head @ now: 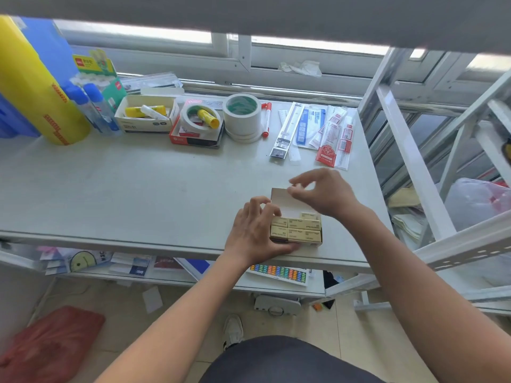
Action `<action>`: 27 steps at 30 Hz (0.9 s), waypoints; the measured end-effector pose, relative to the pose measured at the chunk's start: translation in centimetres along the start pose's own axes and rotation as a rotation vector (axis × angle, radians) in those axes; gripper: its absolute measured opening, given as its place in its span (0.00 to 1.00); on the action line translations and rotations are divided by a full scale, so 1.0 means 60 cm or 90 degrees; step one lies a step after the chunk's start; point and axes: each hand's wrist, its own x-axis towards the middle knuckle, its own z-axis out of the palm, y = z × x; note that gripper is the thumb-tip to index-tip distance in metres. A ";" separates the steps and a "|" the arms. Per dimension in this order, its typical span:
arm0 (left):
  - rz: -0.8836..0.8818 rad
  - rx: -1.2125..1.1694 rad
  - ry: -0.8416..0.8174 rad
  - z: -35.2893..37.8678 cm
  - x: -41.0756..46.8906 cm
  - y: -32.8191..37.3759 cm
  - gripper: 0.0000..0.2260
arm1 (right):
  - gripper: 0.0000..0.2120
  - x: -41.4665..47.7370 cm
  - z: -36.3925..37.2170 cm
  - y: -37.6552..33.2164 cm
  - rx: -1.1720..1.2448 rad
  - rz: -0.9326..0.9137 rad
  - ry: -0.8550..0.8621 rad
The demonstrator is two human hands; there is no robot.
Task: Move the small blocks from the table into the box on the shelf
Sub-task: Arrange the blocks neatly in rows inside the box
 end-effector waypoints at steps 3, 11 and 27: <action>0.002 -0.001 0.000 -0.003 0.001 0.000 0.32 | 0.12 -0.014 -0.017 0.020 -0.009 0.063 -0.023; -0.007 0.005 -0.022 -0.004 0.003 0.001 0.32 | 0.11 -0.038 -0.002 0.030 -0.078 0.069 -0.043; -0.051 0.006 -0.018 -0.008 0.001 0.009 0.33 | 0.04 -0.020 0.063 0.017 0.064 0.252 -0.015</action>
